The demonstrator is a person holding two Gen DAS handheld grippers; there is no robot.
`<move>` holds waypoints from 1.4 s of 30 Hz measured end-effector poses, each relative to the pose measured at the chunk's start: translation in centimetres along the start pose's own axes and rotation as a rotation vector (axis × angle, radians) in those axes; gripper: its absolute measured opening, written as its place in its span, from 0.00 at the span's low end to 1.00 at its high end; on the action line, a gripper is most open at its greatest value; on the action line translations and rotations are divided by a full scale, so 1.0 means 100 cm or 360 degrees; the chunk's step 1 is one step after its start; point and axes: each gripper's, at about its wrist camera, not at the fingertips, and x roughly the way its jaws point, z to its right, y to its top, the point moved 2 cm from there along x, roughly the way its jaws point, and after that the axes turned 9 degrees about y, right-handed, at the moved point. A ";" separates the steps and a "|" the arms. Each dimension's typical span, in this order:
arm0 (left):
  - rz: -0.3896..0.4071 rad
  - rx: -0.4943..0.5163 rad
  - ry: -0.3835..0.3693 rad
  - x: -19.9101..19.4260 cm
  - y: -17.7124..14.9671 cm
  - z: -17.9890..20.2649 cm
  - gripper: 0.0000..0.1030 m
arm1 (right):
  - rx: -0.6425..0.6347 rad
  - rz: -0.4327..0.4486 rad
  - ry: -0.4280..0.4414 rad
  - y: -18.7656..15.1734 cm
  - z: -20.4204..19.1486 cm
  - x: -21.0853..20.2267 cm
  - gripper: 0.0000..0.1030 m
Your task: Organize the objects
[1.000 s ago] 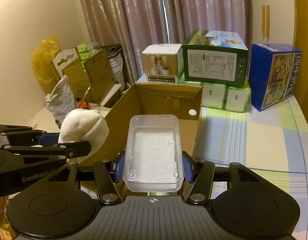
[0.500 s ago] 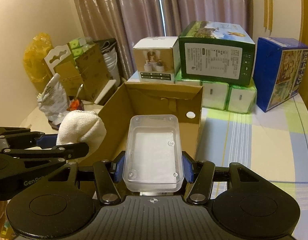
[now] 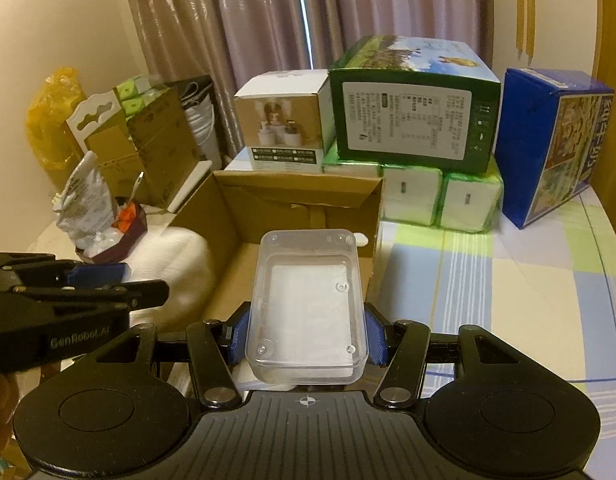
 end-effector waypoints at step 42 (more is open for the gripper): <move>0.0169 -0.0145 0.0036 -0.122 -0.069 -0.021 0.99 | 0.0203 0.0127 0.0037 -0.070 -0.002 -0.104 0.97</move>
